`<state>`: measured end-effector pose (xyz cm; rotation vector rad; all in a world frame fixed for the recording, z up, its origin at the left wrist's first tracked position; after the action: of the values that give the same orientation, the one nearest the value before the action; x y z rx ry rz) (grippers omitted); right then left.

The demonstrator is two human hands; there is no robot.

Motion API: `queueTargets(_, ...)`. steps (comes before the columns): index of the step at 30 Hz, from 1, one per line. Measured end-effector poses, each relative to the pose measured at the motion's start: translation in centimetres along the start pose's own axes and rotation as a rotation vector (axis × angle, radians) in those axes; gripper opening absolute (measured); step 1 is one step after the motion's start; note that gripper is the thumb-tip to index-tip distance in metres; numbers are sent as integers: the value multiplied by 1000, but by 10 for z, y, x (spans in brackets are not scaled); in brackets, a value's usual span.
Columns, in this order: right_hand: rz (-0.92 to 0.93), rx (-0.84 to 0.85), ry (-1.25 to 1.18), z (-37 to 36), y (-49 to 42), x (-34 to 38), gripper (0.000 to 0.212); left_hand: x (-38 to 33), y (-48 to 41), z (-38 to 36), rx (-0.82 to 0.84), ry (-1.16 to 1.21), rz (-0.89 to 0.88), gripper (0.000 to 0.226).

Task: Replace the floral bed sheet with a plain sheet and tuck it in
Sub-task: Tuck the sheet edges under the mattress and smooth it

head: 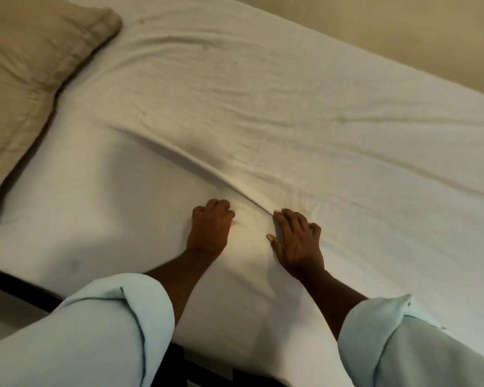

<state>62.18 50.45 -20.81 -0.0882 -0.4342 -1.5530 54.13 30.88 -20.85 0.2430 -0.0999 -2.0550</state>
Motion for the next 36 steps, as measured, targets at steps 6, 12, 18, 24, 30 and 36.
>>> queueTargets(6, -35, -97, -15, 14, 6, -6, 44, -9, -5, 3, 49, -84, -45, 27)
queueTargets(12, 227, 15, 6, 3, 29, 32, 56, -1, 23, 6, 158, -100, -105, 22)
queueTargets(18, 321, 11, 20, -33, 57, 57, 37, 14, 71, 3, 195, -24, -175, 30)
queueTargets(24, 360, -3, -9, -39, 59, 67, 21, 20, 103, -6, 233, 18, -345, 30)
queueTargets(30, 317, 154, -53, -50, 61, 77, 14, 5, 85, -7, 250, -25, -447, 24)
queueTargets(36, 228, 278, -110, -50, 80, 92, 45, 21, 105, -14, 438, 102, -435, 11)
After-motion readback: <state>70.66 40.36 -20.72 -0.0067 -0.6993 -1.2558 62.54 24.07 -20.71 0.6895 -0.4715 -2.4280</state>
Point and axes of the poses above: each hand's wrist, its own y-axis away from the middle knuckle, its own z-axis out of the back of the hand, x = y × z, the point moved 8 cm from there along -y, towards the middle knuckle, and after that the axes turned 4 degrees about -y, right-handed, at the moved point
